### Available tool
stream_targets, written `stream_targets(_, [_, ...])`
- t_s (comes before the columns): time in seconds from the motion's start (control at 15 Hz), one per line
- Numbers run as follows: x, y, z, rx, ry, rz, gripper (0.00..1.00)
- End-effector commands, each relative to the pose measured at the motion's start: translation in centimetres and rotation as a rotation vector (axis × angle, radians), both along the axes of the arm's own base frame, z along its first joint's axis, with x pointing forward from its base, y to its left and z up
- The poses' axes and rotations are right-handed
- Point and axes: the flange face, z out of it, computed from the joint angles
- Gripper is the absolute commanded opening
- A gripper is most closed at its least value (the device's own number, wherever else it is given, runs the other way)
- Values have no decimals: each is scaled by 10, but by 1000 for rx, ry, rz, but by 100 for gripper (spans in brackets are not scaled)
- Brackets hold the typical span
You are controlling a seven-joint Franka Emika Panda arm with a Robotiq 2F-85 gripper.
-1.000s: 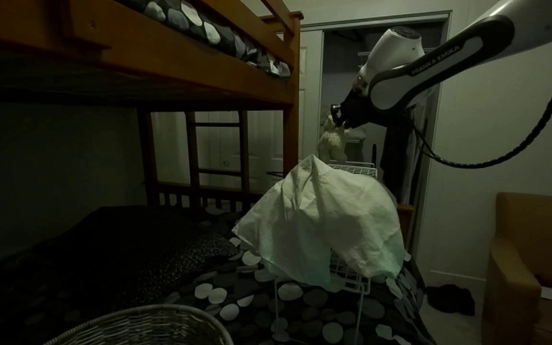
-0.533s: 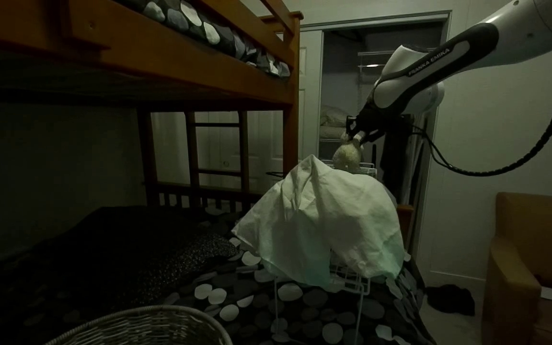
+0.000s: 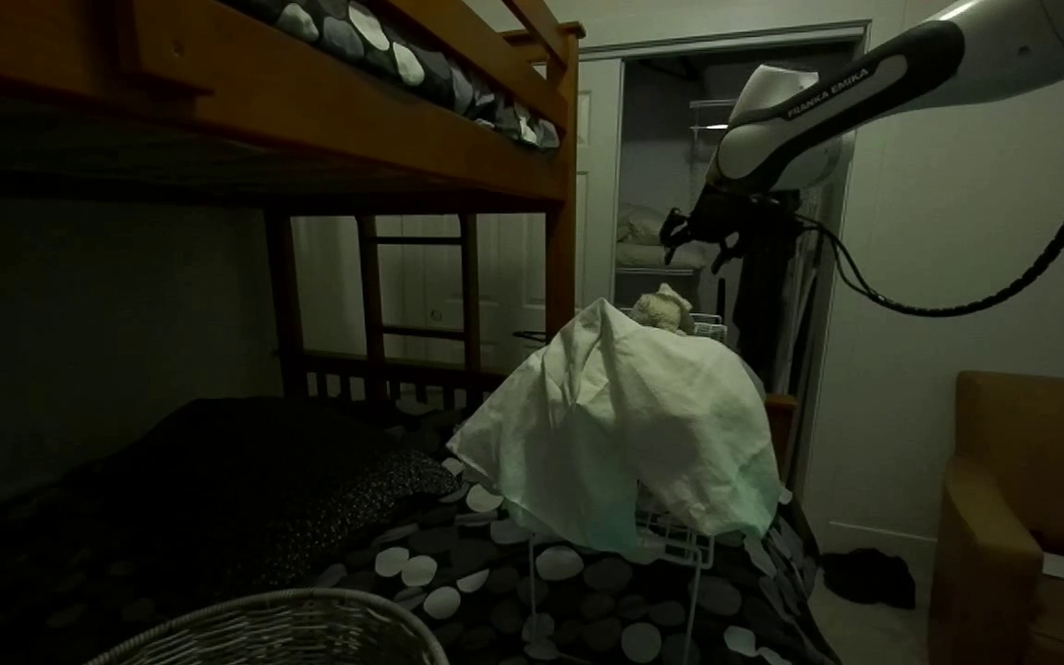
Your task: Remove the white teddy bear from the basket
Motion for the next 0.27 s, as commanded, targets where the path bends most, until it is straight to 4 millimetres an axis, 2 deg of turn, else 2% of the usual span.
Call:
stream_targets(0.0, [-38,1,83,-89,-20,191,100])
stream_targets(0.07, [-50,2,108,-112,-37,247,100])
stream_targets(0.13, [-57,12,121,-117,-62,306,100])
stream_targets(0.2, [-35,3,100,-103,-53,214,100])
